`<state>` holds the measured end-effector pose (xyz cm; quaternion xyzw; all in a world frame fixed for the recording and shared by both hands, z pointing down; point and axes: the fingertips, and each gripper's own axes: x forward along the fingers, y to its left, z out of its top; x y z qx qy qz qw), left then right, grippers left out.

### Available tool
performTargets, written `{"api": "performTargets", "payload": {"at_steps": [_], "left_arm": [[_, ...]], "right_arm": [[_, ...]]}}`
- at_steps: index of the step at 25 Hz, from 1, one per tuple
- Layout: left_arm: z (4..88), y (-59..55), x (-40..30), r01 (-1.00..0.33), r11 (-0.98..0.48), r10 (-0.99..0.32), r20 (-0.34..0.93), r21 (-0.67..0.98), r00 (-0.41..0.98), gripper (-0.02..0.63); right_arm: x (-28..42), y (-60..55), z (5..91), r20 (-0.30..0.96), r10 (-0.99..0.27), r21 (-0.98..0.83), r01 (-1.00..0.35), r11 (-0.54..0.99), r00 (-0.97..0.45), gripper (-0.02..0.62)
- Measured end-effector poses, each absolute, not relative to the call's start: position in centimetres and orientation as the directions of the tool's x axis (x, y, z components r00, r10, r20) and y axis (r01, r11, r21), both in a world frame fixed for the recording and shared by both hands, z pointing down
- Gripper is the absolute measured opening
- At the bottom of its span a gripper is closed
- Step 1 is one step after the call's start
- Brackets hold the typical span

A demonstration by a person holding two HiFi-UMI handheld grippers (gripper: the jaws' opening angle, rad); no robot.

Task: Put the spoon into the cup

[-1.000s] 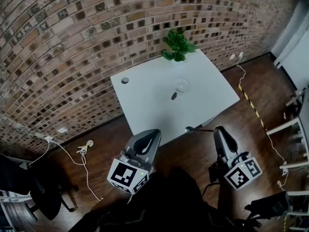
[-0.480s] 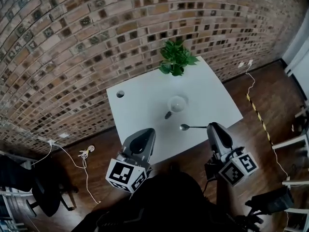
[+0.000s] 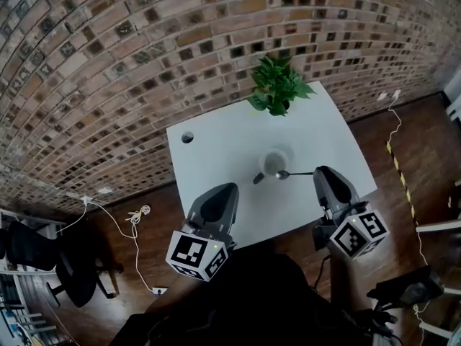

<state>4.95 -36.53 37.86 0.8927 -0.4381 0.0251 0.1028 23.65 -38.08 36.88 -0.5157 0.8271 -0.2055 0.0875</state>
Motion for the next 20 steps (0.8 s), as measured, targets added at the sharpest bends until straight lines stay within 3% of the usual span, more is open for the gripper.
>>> {"api": "performTargets", "payload": {"at_steps": [11, 20], "left_arm": [[41.9, -41.8, 3.7, -0.777, -0.595, -0.764, 0.155, 0.206, 0.626, -0.006], [45.9, -46.5, 3.6, -0.855, -0.472, -0.835, 0.202, 0.213, 0.511, -0.006]], "right_arm": [[22.2, -44.2, 42.6, 0.173, -0.885, -0.388, -0.856, 0.342, -0.432, 0.055], [23.4, -49.4, 49.0, 0.266, -0.848, -0.403, -0.852, 0.334, -0.458, 0.055]]}}
